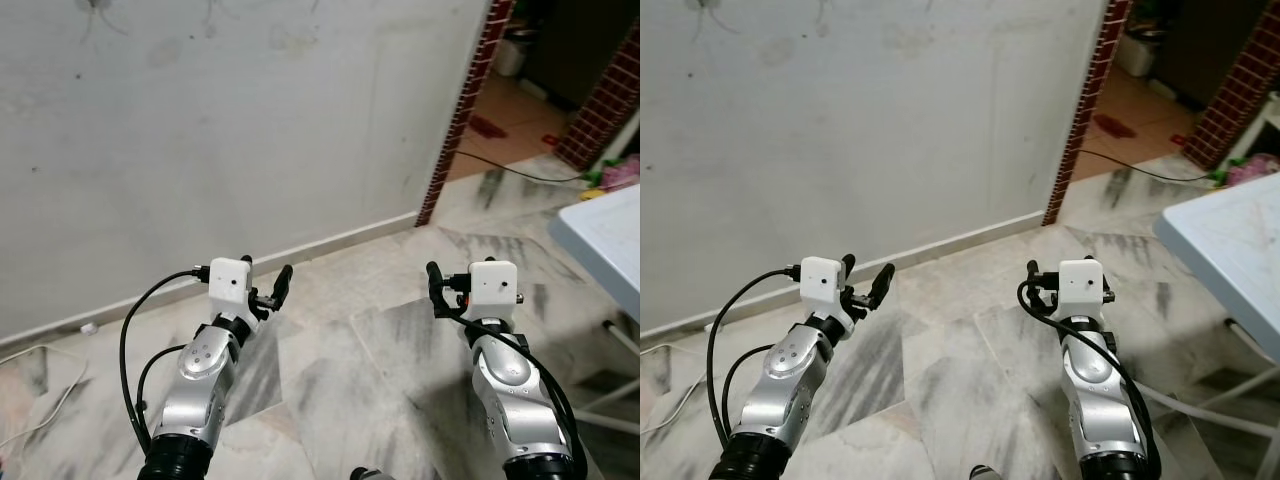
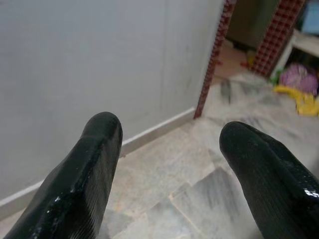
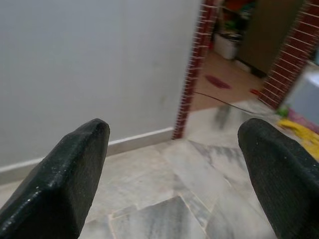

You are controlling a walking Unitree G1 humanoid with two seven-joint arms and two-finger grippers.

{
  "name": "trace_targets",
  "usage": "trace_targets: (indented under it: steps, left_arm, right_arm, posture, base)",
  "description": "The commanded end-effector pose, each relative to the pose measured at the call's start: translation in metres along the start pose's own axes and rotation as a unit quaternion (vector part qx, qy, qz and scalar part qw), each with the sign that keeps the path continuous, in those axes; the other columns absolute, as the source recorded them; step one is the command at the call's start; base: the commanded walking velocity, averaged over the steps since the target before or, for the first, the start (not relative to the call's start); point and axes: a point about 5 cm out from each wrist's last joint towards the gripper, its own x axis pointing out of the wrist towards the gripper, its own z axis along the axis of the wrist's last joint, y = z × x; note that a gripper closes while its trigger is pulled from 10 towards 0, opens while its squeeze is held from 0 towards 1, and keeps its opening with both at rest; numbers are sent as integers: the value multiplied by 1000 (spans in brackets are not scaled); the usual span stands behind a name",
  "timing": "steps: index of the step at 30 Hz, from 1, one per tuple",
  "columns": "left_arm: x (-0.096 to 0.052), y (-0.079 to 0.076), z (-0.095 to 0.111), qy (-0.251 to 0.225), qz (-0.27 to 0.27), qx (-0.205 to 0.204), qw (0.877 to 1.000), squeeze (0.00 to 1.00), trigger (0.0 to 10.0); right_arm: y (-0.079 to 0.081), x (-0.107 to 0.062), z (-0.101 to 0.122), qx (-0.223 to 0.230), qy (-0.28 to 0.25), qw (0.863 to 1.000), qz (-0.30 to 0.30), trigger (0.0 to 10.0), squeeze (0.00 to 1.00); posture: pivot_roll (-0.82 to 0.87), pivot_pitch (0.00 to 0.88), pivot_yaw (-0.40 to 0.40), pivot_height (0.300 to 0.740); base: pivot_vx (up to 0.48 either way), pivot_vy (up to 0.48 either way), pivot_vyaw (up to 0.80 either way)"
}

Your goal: Hang keys on a hook

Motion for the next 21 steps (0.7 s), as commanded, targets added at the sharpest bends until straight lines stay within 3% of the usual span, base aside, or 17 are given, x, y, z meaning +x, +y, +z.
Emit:
trace_targets:
  steps: [1, 10, 21]
  left_arm:
    - [2, -3, 6, -6, -9, 2, 1000, 0, 10000]
    - [3, -5, 10, -3, -10, 2, 1000, 0, 10000]
    - [5, -5, 20, -17, -7, 3, 1000, 0, 10000]
  right_arm:
    - [-5, -1, 1, 4, 1, 1000, -10, 10000, 0]
    - [-6, -2, 6, 5, 0, 1000, -19, 10000, 0]
    - [-14, 3, 31, -3, -35, 998, -56, 10000, 0]
  posture:
    - [-61, 105, 60, 740]
    - [-62, 110, 62, 740]
    - [-67, 122, 65, 740]
  base:
    - [0, 0, -775]
    - [0, 0, -774]
    - [0, 0, -774]
